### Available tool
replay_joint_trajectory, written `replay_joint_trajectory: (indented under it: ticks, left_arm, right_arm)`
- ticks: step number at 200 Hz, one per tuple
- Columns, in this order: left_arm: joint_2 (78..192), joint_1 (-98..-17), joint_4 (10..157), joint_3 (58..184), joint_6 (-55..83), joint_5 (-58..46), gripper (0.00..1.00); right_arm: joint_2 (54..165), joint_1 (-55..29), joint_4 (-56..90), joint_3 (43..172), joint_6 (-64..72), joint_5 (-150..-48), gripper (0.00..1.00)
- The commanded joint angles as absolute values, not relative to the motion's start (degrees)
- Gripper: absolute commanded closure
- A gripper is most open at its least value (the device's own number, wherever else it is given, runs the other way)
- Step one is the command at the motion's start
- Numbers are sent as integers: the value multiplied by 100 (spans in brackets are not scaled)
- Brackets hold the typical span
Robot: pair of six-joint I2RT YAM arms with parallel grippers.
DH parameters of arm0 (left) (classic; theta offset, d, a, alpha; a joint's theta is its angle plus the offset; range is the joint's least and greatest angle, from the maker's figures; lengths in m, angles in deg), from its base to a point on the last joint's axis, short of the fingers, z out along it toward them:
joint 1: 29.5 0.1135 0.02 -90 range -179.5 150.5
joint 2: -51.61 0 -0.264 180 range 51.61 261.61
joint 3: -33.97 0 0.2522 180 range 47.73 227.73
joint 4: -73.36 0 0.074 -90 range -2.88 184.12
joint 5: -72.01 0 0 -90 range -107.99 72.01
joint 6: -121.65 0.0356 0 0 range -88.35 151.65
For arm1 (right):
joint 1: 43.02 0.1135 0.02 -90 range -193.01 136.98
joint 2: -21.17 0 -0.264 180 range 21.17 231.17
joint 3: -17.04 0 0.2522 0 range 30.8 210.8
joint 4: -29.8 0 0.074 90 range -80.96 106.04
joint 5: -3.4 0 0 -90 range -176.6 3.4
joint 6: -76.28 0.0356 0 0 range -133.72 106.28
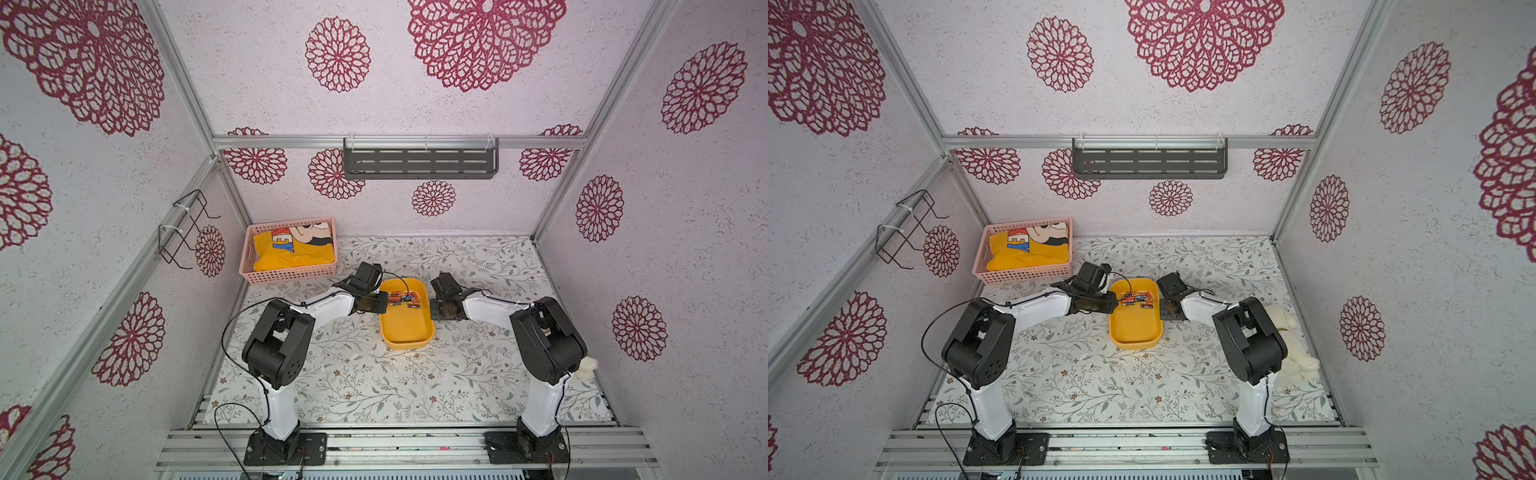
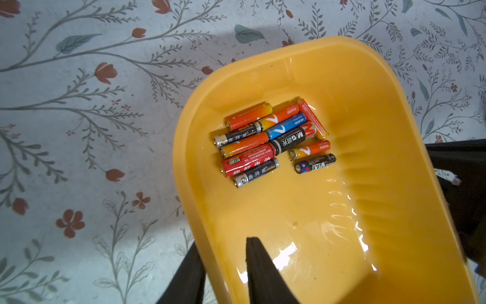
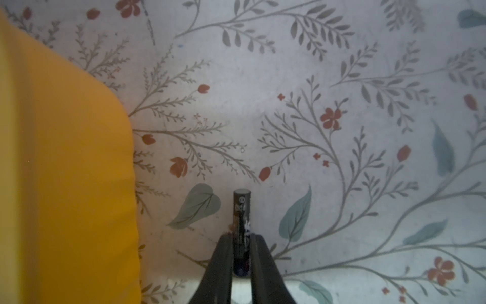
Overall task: Take the batteries out of the storage box
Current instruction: Move the storage box to the center of the board.
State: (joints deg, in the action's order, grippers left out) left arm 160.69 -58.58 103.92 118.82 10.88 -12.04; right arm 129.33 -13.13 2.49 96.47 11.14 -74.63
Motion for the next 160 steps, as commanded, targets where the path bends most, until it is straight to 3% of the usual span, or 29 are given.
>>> replay_joint_trajectory:
  ticks: [1, 18, 84, 104, 117, 160]
  left_arm:
    - [16148, -5913, 10326, 12039, 1206, -1132, 73]
    - [16130, -5912, 10325, 12036, 1197, -1144, 73]
    - [16026, -5902, 10416, 12164, 1327, -1261, 70]
    - [15952, -5854, 10452, 12182, 1338, -1267, 66]
    - [15895, -5820, 10443, 12178, 1348, -1262, 58]
    - [15632, -5723, 10680, 12253, 1299, -1354, 53]
  right_arm:
    - [12933, -1356, 313, 9786, 1080, -7329, 72]
    - [12852, -1357, 296, 9798, 1056, -7359, 67]
    - [12122, -1344, -596, 10492, 993, -7575, 62]
    - [11929, -1236, -640, 10618, 870, -7703, 62]
    - [11936, -1099, -611, 10727, 721, -7839, 62]
    - [12546, -655, -690, 11318, -50, -8197, 64]
